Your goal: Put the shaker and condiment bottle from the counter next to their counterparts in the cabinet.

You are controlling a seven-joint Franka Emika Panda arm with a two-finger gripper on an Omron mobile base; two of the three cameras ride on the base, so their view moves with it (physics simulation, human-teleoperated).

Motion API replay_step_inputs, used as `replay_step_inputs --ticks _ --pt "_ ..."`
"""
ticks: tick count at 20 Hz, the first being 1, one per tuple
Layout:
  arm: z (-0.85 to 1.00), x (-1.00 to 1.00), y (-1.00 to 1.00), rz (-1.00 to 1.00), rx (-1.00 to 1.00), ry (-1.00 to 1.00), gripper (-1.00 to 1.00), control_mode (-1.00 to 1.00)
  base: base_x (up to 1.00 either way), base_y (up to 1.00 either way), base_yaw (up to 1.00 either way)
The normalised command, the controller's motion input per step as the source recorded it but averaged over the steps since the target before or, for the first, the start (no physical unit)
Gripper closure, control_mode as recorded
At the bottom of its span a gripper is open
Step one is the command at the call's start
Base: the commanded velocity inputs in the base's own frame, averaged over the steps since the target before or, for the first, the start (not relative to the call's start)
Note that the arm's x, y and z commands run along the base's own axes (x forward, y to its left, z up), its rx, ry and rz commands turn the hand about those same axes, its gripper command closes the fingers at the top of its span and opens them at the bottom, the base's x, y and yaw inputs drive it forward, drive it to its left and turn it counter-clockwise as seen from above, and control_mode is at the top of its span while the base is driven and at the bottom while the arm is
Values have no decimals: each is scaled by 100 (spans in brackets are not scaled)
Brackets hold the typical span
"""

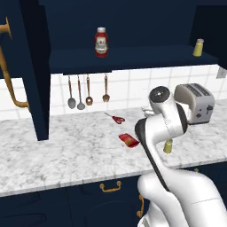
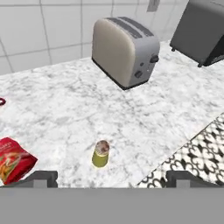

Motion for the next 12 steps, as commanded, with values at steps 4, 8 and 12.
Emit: replay_step_inputs --ticks 4,8,12 --pt "-63 -22 -23 -45 -14 -27 -100 -100 0 0 0" --pt "-59 -16 -9 -52 -15 -26 -100 -100 0 0 0" --pt "-43 -9 0 -44 -11 -22 -100 -100 0 0 0"
